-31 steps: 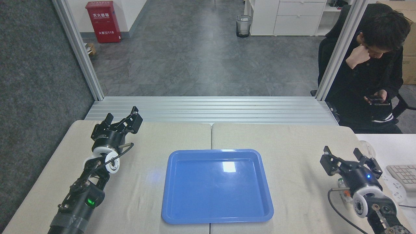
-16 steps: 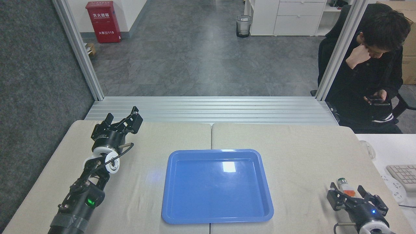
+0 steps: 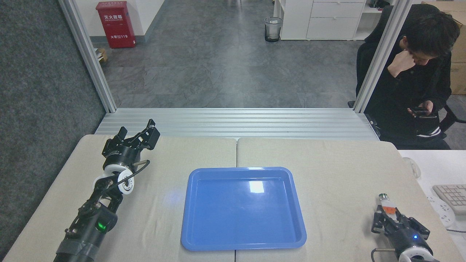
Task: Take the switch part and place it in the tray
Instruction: 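Lift the switch part and carry it over the blue tray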
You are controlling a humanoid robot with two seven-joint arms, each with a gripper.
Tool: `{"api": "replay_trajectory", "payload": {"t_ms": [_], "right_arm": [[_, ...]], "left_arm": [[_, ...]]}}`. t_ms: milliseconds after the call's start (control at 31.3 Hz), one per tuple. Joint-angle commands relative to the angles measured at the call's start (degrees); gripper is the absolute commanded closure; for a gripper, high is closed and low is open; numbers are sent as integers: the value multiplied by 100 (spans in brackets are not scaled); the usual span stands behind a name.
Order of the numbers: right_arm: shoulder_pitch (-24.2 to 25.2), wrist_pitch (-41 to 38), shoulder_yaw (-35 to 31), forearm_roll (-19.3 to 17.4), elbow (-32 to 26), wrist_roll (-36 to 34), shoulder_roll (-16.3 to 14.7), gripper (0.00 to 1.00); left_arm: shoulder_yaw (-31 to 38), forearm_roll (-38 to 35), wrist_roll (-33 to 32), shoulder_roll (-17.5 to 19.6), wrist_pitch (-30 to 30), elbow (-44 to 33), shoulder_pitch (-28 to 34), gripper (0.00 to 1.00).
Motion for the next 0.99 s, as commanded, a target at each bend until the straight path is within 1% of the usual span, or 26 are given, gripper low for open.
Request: {"api": "replay_trajectory", "payload": {"t_ms": [0,32,96,160,255,319,383,415,511,574,670,862,957], "right_arm": [[-472,547,164,32,-1351,417,55,100],[-516,617,190,93,-1702,575,64,100],[-683,697,514,329,-2283,822,248,100],[-972,776,1075,715,-2697,1016,677,100],[-1114,803,1718,1269,-3032,1131,1301,100],[-1158,803,2087,1594,-3103,1192,1644,100],[-1176,803,2561,1806,-3103,1219,1952,100],[-1167,803,2807,1868,-3095,1219,2032,100],[-1027,803,3423,1947,-3060,1358,2120,100],[-834,803,3687,1956,-2990,1657,2130,100],[-605,759,3767,1956,-2858,1772,2068,100],[-596,750,3811,1877,-2269,1808,1778,100],[-605,750,3777,1886,-1909,1808,1760,100]], "left_arm": [[0,0,-2,0,-1,-6,0,0],[0,0,-2,0,-1,3,0,0],[0,0,-2,0,-1,3,0,0],[0,0,-2,0,-1,3,0,0],[0,0,-2,0,-1,3,0,0],[0,0,-2,0,-1,3,0,0],[0,0,-2,0,-1,3,0,0],[0,0,-2,0,-1,3,0,0],[0,0,-2,0,-1,3,0,0],[0,0,-2,0,-1,3,0,0],[0,0,-2,0,-1,3,0,0],[0,0,-2,0,-1,3,0,0],[0,0,-2,0,-1,3,0,0]]}}
